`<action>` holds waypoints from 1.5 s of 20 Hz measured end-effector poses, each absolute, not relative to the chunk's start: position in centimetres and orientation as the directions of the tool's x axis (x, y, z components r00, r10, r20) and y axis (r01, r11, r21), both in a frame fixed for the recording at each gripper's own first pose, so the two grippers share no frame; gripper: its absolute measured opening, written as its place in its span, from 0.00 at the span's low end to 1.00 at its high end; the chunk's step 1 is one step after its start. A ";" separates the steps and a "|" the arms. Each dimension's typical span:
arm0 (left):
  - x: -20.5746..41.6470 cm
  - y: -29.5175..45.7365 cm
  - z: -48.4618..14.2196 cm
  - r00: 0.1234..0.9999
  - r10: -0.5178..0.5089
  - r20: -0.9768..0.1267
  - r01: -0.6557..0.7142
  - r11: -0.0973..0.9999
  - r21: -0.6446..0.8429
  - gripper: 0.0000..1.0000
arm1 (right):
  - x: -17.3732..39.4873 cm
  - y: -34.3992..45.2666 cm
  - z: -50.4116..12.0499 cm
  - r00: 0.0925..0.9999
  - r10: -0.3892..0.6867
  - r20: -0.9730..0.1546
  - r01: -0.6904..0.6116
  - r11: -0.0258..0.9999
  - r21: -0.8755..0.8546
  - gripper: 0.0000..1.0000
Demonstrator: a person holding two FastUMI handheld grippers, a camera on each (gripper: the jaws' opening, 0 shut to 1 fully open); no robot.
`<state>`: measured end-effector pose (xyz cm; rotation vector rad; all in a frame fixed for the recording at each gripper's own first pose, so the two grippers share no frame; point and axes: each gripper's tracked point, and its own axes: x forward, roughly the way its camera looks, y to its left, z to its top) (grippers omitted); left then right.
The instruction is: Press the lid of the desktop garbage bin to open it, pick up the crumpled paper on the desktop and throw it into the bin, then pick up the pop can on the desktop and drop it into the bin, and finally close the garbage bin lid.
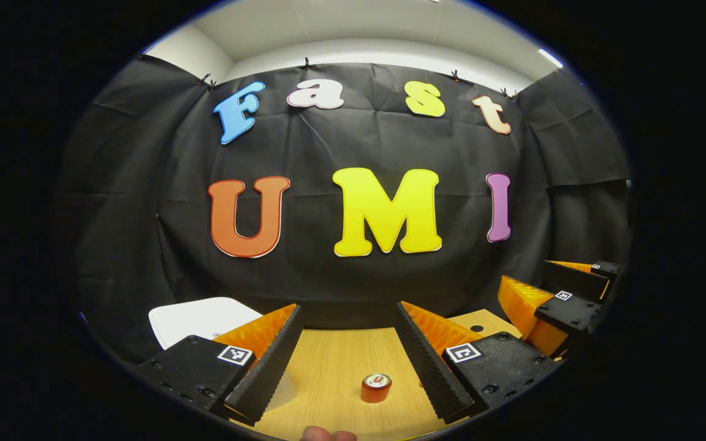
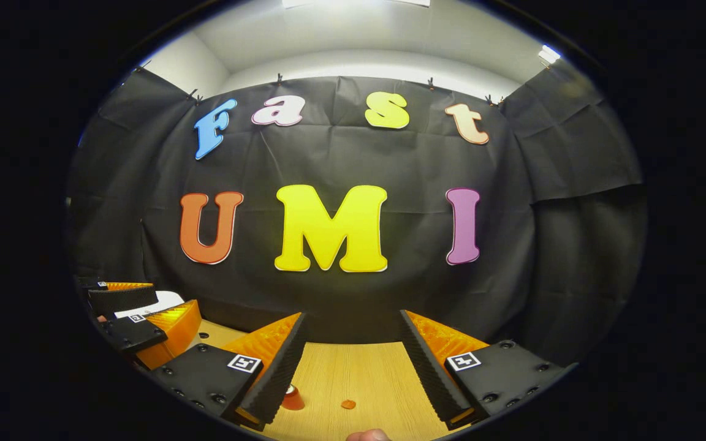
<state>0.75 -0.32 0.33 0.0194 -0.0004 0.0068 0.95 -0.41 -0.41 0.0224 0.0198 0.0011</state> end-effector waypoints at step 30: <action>1.4 14.5 1.1 0.920 0.392 0.003 -0.392 0.920 0.016 0.99 | 2.9 4.2 -1.0 0.986 0.162 -0.051 -0.160 0.987 0.034 0.94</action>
